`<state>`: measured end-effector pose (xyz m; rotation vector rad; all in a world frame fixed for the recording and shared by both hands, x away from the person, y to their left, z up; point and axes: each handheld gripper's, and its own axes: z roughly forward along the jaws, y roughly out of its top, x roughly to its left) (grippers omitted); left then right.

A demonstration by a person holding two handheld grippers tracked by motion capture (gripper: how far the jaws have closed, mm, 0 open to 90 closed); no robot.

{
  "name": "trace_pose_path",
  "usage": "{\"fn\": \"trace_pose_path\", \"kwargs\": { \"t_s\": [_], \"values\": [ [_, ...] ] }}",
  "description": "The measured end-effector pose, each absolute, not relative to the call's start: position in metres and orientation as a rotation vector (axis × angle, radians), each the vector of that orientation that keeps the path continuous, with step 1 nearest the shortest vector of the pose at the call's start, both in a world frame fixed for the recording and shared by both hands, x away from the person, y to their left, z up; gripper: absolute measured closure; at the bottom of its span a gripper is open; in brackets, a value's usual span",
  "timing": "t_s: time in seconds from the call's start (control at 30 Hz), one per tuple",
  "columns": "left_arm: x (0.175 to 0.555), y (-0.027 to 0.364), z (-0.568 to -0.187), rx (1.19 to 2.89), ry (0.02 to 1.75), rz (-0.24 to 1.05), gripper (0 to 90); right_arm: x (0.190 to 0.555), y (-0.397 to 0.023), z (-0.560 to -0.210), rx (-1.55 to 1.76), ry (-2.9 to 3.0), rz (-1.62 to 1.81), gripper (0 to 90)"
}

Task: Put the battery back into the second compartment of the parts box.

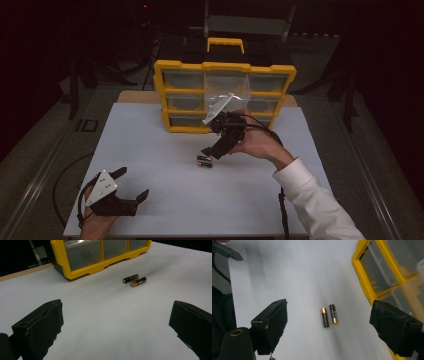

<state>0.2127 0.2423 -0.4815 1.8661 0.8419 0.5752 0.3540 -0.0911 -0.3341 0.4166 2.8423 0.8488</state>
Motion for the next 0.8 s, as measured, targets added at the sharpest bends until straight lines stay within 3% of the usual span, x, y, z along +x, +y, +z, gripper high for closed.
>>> {"fn": "trace_pose_path", "kwargs": {
  "t_s": [0.8],
  "values": [
    [0.212,0.243,-0.481,1.866,0.839,0.579,0.2,0.362,-0.082,-0.396,0.447,2.887,0.765,15.9]
  ]
}}
